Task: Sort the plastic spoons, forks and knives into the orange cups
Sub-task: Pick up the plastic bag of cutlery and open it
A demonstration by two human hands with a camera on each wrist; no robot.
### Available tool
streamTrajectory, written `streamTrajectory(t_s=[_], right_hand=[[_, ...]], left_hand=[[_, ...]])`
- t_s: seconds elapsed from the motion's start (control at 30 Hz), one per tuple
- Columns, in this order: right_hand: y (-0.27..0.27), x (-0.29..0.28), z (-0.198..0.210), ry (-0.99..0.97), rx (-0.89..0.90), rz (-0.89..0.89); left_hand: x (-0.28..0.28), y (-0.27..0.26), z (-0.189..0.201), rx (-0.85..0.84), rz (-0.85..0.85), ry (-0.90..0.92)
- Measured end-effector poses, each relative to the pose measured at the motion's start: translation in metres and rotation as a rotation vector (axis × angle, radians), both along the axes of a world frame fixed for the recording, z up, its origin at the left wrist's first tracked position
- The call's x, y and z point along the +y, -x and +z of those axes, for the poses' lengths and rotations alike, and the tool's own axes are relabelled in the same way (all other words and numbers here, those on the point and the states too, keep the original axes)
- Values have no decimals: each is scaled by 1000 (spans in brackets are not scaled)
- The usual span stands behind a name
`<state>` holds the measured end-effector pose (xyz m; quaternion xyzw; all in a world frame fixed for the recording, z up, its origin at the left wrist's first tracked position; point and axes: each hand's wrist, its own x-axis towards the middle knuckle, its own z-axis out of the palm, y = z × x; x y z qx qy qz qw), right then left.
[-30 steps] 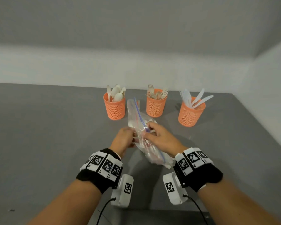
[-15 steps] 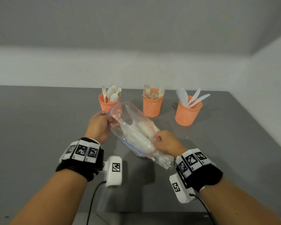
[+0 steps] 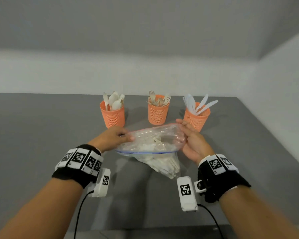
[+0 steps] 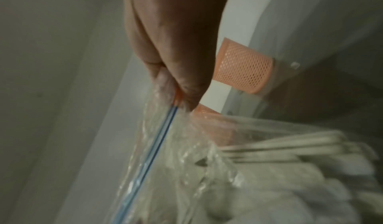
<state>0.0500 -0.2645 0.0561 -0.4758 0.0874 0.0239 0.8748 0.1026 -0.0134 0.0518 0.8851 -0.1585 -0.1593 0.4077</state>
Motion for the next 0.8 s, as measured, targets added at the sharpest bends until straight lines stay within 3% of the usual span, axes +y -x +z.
streamTrajectory(t_s=[0.07,0.13,0.17,0.23,0.3,0.37,0.47,0.53,0.6,0.63,0.7,0.77,0.8], right_hand=[[2,-6,-6,276,35,116],[5,-6,-15,714,114,273],[7,-3,-18,924,160,301],[7,0,-22,1132,279,245],[5,0,-22,1083,418,227],[2,-3,-15,883,465,278],[-9,-14,-9,274,376,201],[-20,-17,-12,-19,291,94],[-22,-11,-20,-190,285,-14],[-22,-6,-26,-249,326,-37],[-21,2,-36,-241,385,-18],[-17,9,-41,-113,423,60],[-16,13,-40,-4,427,88]], left_hand=[[6,3,-4,121,168,160],[9,2,-2,304,390,407],[10,1,1,428,463,554],[10,0,8,646,585,862],[10,-1,9,749,667,1085],[11,-4,7,751,680,1157],[12,1,1,736,591,1145],[19,5,-3,687,461,1195],[25,11,-6,616,300,1115],[24,15,-8,542,243,970],[19,22,-10,334,159,477],[10,25,-14,51,128,-4],[5,26,-17,-43,133,-155]])
